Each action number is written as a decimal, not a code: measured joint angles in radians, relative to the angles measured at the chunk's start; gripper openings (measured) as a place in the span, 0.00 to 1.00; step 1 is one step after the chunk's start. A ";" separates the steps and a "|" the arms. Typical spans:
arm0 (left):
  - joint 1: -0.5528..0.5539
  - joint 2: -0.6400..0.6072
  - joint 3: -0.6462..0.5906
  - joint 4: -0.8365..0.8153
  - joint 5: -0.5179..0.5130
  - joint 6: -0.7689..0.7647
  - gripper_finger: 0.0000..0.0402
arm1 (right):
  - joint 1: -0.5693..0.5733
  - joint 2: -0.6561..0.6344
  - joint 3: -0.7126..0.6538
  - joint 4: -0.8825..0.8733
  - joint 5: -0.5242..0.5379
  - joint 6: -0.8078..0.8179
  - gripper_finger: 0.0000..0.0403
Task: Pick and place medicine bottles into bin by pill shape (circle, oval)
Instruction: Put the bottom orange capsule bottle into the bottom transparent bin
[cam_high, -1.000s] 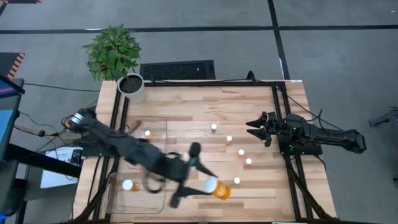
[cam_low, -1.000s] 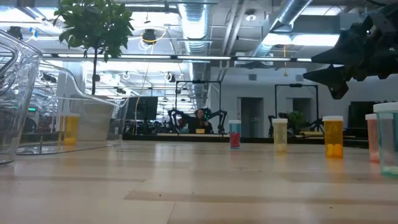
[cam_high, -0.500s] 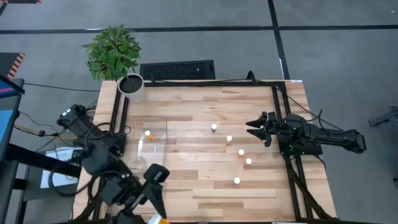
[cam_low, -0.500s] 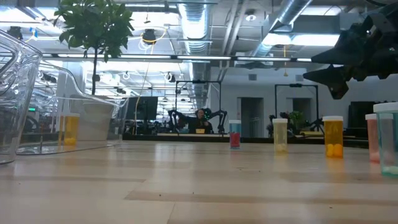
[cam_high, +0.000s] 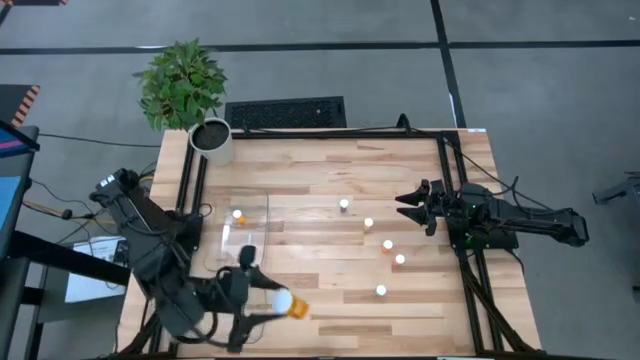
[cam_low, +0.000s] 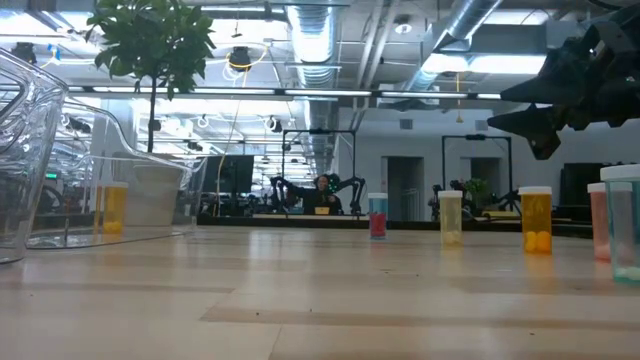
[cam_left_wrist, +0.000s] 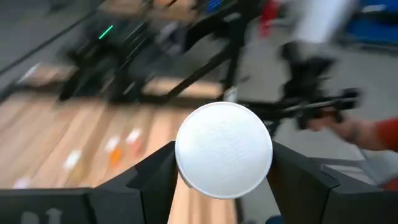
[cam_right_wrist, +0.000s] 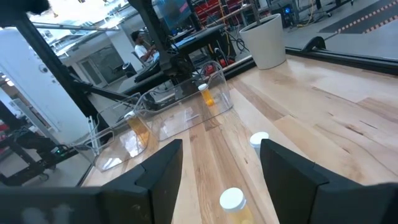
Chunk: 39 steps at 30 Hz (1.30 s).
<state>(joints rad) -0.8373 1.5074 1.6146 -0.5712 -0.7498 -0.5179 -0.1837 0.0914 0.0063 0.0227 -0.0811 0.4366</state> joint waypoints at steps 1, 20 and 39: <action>-0.008 0.000 0.000 -0.061 -0.027 -0.077 0.54 | 0.000 0.000 0.000 0.000 0.000 0.000 0.56; -0.102 0.000 -0.001 -0.781 0.014 -0.913 0.54 | 0.000 0.000 0.000 0.000 0.000 0.000 0.56; -0.128 0.001 -0.329 -0.750 0.267 -1.210 0.54 | 0.000 0.000 0.000 0.000 0.000 0.000 0.56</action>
<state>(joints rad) -0.9653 1.5082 1.2858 -1.3208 -0.4832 -1.7275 -0.1841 0.0914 0.0063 0.0227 -0.0811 0.4370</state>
